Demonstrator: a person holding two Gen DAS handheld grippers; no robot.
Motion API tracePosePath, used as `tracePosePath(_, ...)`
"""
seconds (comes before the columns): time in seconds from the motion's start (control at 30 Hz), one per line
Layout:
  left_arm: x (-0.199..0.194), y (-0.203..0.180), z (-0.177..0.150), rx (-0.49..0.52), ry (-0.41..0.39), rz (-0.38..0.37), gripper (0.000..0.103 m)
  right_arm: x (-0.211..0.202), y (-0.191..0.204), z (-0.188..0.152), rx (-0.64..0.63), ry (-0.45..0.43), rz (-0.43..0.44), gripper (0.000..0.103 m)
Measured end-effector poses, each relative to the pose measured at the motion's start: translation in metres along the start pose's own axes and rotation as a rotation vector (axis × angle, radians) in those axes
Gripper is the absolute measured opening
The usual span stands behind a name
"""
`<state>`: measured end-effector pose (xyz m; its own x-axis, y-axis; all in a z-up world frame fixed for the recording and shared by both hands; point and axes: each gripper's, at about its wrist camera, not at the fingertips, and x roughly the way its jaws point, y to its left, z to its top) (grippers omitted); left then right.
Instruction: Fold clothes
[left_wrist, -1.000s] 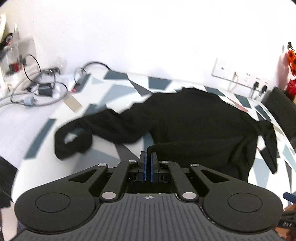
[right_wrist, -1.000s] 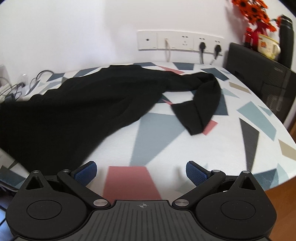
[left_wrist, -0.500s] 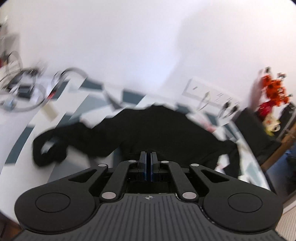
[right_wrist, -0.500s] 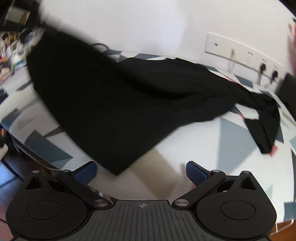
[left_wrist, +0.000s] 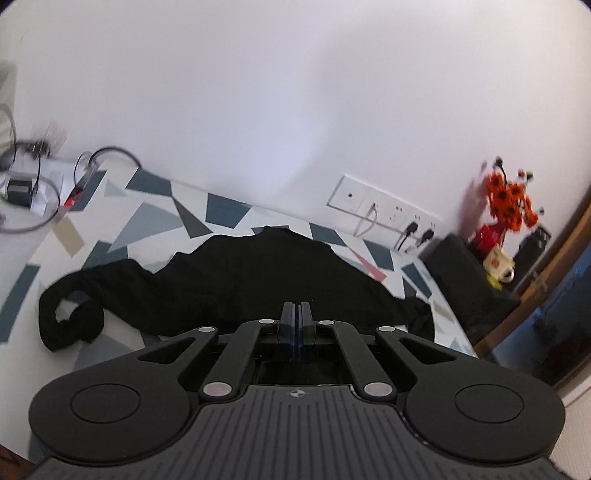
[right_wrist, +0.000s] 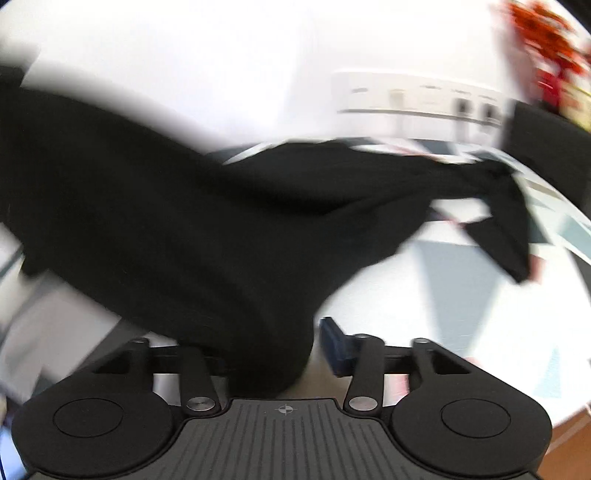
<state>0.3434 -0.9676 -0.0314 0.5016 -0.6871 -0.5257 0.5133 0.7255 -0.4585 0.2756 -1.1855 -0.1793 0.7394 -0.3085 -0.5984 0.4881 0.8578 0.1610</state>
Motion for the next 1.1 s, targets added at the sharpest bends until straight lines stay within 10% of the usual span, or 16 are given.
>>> tracePosePath(0.1, 0.002, 0.004, -0.005, 0.009, -0.005, -0.010, 0.002, -0.015, -0.025, 0.021, 0.075, -0.066, -0.094, 0.004)
tracePosePath(0.23, 0.022, 0.003, -0.038, 0.156, 0.084, 0.011, 0.005, -0.036, -0.042, 0.040, 0.052, -0.131, -0.165, 0.004)
tracePosePath(0.37, 0.047, 0.000, -0.081, 0.337, 0.212, 0.034, 0.049, -0.038, -0.050, 0.038, 0.027, -0.064, -0.162, 0.004)
tracePosePath(0.6, 0.072, -0.054, -0.167, 0.707, 0.370, -0.136, 0.071, -0.046, -0.047, 0.032, -0.010, -0.005, -0.141, 0.004)
tracePosePath(0.7, 0.080, -0.070, -0.196, 0.883, 0.368, -0.143, 0.067, -0.041, -0.053, 0.036, -0.008, 0.001, -0.141, 0.005)
tracePosePath(0.77, 0.086, -0.075, -0.212, 1.005, 0.361, -0.123, 0.034, -0.042, -0.056, 0.037, -0.001, 0.005, -0.138, 0.005)
tracePosePath(0.83, 0.090, -0.079, -0.223, 1.089, 0.336, -0.092, 0.034, -0.042, -0.058, 0.038, 0.004, 0.010, -0.137, 0.005)
tracePosePath(0.97, 0.089, -0.076, -0.217, 1.099, 0.284, -0.063, 0.007, -0.046, -0.059, 0.037, 0.003, 0.009, -0.132, 0.007)
tracePosePath(1.1, 0.071, -0.064, -0.174, 0.944, 0.154, 0.022, 0.007, -0.051, -0.062, 0.029, 0.015, 0.012, -0.130, 0.028)
